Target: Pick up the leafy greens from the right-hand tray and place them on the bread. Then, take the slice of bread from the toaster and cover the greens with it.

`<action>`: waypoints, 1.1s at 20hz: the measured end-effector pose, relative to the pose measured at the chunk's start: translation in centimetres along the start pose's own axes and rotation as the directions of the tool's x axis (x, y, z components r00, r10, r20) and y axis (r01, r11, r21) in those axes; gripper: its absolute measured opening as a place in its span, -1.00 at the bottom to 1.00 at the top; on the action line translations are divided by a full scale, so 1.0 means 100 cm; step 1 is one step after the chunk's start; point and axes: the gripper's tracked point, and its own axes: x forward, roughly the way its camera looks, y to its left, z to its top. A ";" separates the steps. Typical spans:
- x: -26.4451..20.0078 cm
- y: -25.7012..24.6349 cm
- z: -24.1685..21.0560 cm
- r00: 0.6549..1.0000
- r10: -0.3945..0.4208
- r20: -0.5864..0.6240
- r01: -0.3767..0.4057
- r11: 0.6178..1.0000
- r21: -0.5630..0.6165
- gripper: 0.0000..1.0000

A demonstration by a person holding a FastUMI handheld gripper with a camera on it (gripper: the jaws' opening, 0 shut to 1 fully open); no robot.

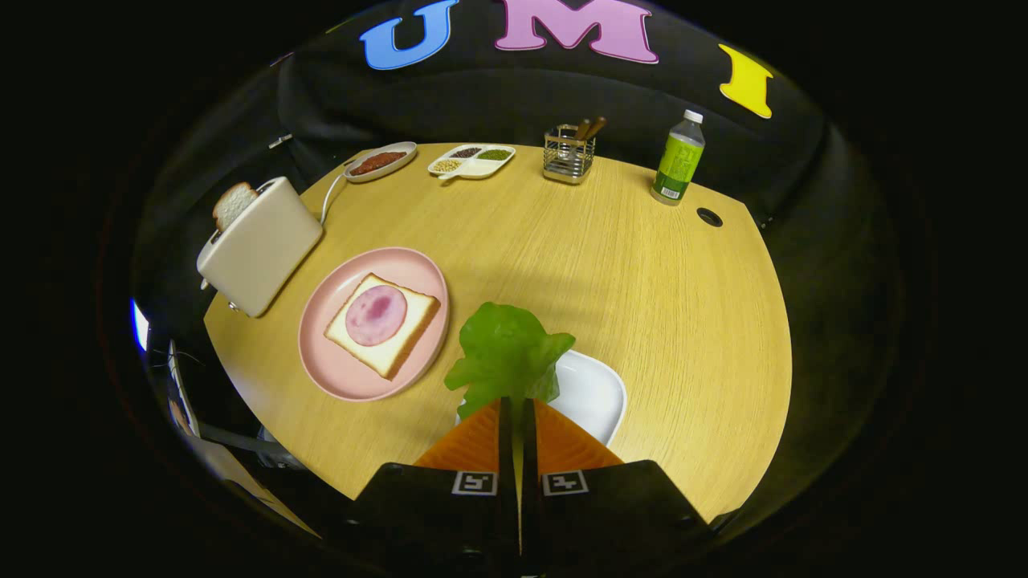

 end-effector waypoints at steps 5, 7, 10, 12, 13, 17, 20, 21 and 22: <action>-0.013 0.048 0.039 0.996 0.065 0.053 -0.063 0.997 -0.037 -0.88; -0.011 0.069 0.051 0.994 0.096 0.057 -0.093 0.994 -0.057 -0.88; -0.003 0.102 0.063 0.989 0.139 0.048 -0.135 0.987 -0.085 -0.88; 0.006 0.120 0.066 0.987 0.160 0.033 -0.155 0.982 -0.105 -0.89; 0.010 0.128 0.068 0.985 0.169 0.029 -0.165 0.980 -0.113 -0.88; 0.023 0.149 0.073 0.980 0.196 0.014 -0.193 0.973 -0.131 -0.89; 0.033 0.151 0.077 0.982 0.186 0.014 -0.182 0.973 -0.144 -0.88; 0.036 0.151 0.079 0.982 0.186 0.018 -0.181 0.973 -0.144 -0.88; 0.041 0.150 0.079 0.984 0.176 0.017 -0.171 0.975 -0.143 -0.77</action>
